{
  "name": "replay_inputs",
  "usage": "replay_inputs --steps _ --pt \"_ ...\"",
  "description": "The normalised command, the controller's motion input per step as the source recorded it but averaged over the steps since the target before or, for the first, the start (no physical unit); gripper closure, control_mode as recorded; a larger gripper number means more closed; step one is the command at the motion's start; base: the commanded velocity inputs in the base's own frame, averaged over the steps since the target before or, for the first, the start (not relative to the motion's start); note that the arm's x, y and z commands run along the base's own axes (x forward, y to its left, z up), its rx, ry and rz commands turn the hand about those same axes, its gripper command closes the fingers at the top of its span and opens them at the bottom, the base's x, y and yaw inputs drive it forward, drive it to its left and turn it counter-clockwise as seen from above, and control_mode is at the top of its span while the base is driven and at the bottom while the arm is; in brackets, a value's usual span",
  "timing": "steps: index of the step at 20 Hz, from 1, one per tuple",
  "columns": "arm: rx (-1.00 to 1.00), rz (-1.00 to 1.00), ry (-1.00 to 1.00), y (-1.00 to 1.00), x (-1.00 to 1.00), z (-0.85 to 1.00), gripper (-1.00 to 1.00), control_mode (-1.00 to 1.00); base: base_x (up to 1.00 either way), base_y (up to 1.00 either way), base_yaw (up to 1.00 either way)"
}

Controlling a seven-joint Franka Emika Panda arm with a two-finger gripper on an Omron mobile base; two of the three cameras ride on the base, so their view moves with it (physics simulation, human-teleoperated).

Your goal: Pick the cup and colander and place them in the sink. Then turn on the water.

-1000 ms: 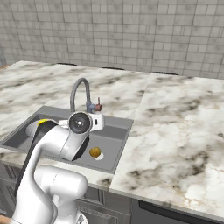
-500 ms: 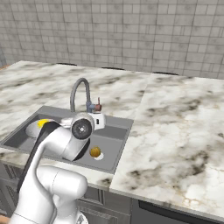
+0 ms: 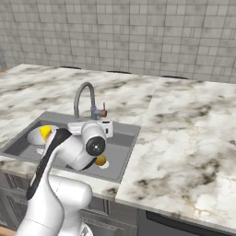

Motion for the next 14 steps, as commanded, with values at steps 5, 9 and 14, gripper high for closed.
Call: replay_inputs --steps 5,9,14 --pt "0.1 0.12 -0.05 0.0 0.04 0.0 -1.0 -1.0 0.0 0.0 0.0" --pt "0.0 0.05 0.0 0.03 0.04 0.0 -1.0 -1.0 0.0 0.0 0.0" --pt "0.0 0.0 0.0 0.03 0.21 0.0 -1.0 -1.0 0.0 0.0 0.0"
